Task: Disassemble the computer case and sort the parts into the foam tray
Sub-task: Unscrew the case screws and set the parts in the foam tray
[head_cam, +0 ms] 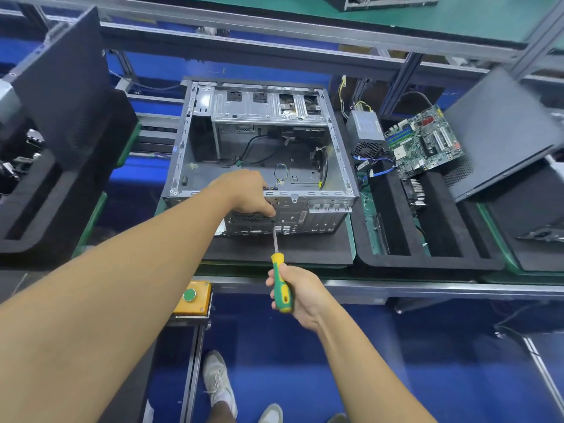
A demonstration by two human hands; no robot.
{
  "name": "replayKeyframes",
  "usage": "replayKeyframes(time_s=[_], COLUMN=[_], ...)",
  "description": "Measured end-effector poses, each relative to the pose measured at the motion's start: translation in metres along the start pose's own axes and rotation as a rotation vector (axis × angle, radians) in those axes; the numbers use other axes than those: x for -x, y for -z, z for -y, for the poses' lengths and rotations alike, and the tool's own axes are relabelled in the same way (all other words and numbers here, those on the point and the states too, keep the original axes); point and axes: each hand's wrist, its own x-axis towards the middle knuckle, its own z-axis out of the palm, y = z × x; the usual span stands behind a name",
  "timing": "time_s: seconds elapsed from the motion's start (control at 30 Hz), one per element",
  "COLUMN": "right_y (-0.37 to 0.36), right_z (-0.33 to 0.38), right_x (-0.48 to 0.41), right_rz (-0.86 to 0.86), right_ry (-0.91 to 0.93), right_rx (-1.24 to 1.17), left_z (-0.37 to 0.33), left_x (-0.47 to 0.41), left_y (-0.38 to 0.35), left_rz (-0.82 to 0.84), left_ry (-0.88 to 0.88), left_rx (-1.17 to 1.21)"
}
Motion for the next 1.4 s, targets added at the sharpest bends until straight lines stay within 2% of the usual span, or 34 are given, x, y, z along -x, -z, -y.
replayKeyframes(time_s=[0.1,0.27,0.3,0.33,0.4,0.43,0.47,0.5,0.57,0.6,0.63,0.67,0.73,0.83,0.97,1.03,1.1,1.2,1.3,1.4], right_y=[-0.009,-0.03,-0.03,-0.029,-0.028,-0.028,-0.029,-0.029,-0.031,-0.032,-0.033,-0.034,-0.036,-0.031,-0.01,0.0,0.002,-0.007,-0.02,-0.031], right_z=[-0.007,-0.01,-0.011,-0.012,-0.013,-0.012,-0.011,-0.01,-0.009,-0.008,-0.008,-0.008,-0.007,-0.008,-0.021,-0.027,-0.026,-0.029,-0.037,-0.042], right_x=[-0.003,-0.002,-0.002,-0.002,-0.002,-0.001,-0.001,0.001,0.004,0.004,0.005,0.005,0.006,0.013,0.034,0.04,0.041,0.04,0.037,0.036], right_rz=[-0.266,-0.323,-0.319,-0.32,-0.326,-0.329,-0.333,-0.337,-0.335,-0.337,-0.343,-0.348,-0.342,-0.283,0.027,0.131,0.093,-0.073,-0.22,-0.29], right_ry=[0.121,0.132,0.137,0.142,0.152,0.153,0.152,0.154,0.158,0.159,0.161,0.167,0.191,0.185,-0.09,-0.088,0.02,0.13,0.198,0.242], right_rx=[0.22,0.243,0.237,0.243,0.267,0.28,0.29,0.299,0.325,0.347,0.368,0.378,0.39,0.353,-0.081,-0.145,-0.149,0.039,0.181,0.255], left_z=[-0.003,-0.006,-0.006,-0.008,-0.018,-0.025,-0.03,-0.036,-0.044,-0.045,-0.046,-0.046,-0.046,-0.043,-0.035,-0.033,-0.031,-0.031,-0.04,-0.046], left_x=[0.003,0.012,0.019,0.03,0.057,0.071,0.084,0.094,0.105,0.106,0.105,0.101,0.093,0.085,0.084,0.085,0.087,0.091,0.095,0.094], left_y=[0.002,0.003,0.002,-0.002,-0.018,-0.032,-0.048,-0.062,-0.085,-0.093,-0.099,-0.102,-0.108,-0.115,-0.122,-0.123,-0.123,-0.123,-0.118,-0.116], left_rz=[-0.002,-0.036,-0.134,-0.299,-0.729,-0.835,-0.813,-0.67,-0.179,0.045,0.209,0.284,0.274,0.234,0.251,0.271,0.259,0.252,0.281,0.247], left_ry=[0.012,-0.057,-0.125,-0.22,-0.476,-0.524,-0.463,-0.285,0.196,0.363,0.457,0.505,0.533,0.551,0.487,0.427,0.349,0.308,0.392,0.5], left_rx=[0.009,-0.062,-0.104,-0.103,0.01,0.093,0.192,0.316,0.607,0.817,1.055,1.248,1.391,1.421,1.452,1.536,1.609,1.687,1.579,1.524])
